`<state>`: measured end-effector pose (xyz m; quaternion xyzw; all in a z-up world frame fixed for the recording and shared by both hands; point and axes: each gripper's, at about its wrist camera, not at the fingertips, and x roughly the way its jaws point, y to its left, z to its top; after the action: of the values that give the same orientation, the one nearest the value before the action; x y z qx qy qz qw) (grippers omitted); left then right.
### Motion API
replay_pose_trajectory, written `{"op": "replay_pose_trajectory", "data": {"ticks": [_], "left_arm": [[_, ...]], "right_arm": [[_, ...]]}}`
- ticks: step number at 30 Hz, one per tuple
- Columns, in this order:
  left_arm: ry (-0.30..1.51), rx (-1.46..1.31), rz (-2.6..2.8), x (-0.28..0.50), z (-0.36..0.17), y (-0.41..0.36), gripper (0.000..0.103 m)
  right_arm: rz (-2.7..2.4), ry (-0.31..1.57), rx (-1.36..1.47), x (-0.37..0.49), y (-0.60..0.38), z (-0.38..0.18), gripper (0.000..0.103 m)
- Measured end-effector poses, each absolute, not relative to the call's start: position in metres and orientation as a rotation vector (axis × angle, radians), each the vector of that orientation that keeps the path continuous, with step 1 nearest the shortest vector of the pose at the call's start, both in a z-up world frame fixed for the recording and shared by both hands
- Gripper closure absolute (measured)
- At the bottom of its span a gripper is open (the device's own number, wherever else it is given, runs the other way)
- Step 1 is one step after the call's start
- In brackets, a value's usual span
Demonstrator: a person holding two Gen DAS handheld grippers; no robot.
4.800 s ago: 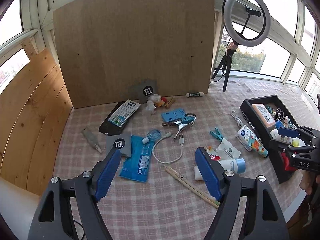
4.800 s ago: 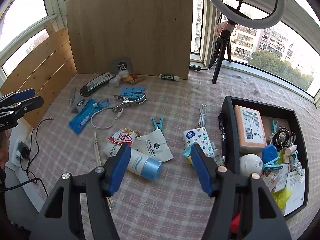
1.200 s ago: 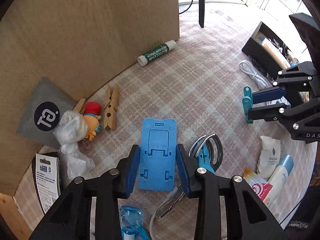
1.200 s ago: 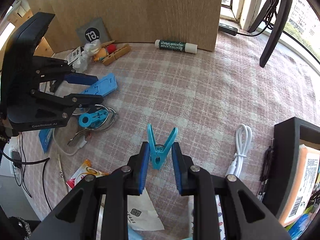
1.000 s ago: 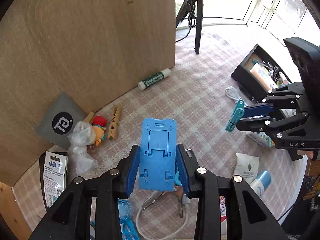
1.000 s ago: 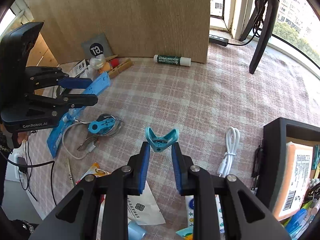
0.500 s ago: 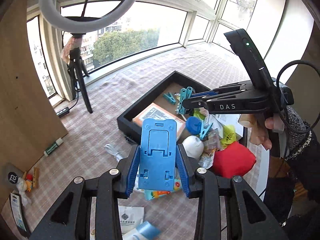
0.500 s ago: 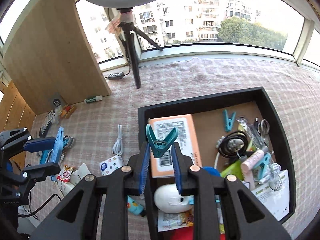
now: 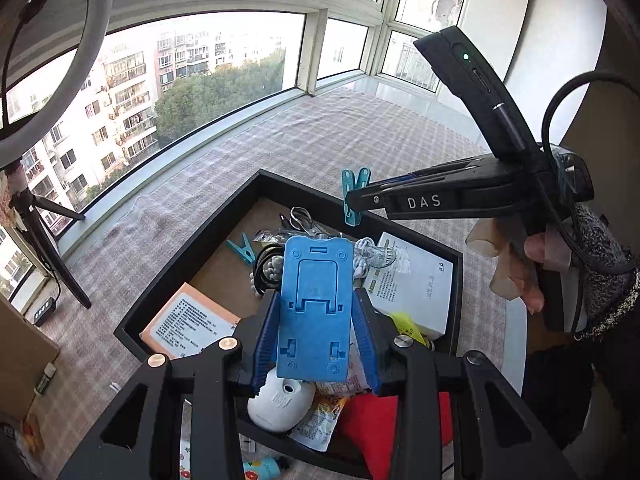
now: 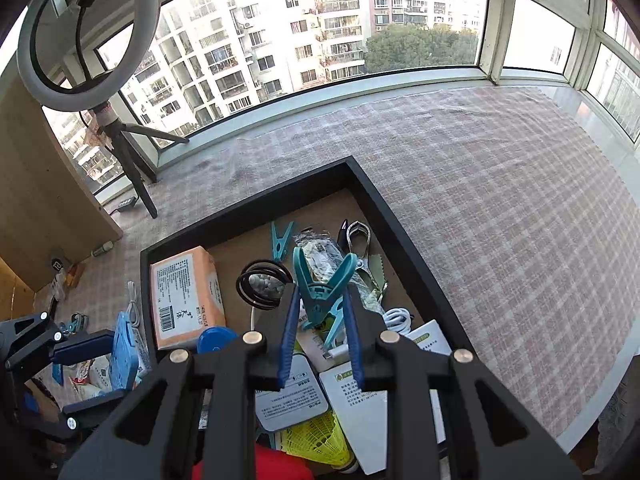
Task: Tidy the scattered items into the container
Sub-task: 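Carry the phone stand and clothespin into the black tray and release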
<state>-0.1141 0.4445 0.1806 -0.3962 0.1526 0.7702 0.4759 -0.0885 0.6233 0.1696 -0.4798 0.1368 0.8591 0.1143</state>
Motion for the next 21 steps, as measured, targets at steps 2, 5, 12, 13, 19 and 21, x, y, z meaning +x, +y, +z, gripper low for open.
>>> {"op": "replay_pose_trajectory", "data": {"ticks": [2,5,12,13,19,21], "left_arm": [[0.384,-0.947,1.896,-0.122,0.182,0.456,0.067],[0.399,-0.984,1.919,-0.132,0.181,0.466,0.045],[0.385,-0.995,1.931,-0.134,0.180,0.449,0.046],[0.387,-0.995,1.935,-0.134,0.179,0.444,0.047],[0.365,-1.024,1.971,-0.141,0.186,0.401,0.051],[0.355,-1.038,1.990,-0.147,0.188,0.379,0.051]], "right_arm": [[2.540,0.393,-1.413,-0.096,0.624,0.170,0.080],[2.540,0.337,-1.410,-0.105,0.619,0.171,0.044],[2.550,0.337,-1.330,-0.103,0.617,0.177,0.035],[2.549,0.336,-1.331,-0.103,0.615,0.178,0.035],[2.591,0.317,-1.350,-0.104,0.593,0.182,0.035],[2.616,0.308,-1.365,-0.105,0.580,0.184,0.035]]}}
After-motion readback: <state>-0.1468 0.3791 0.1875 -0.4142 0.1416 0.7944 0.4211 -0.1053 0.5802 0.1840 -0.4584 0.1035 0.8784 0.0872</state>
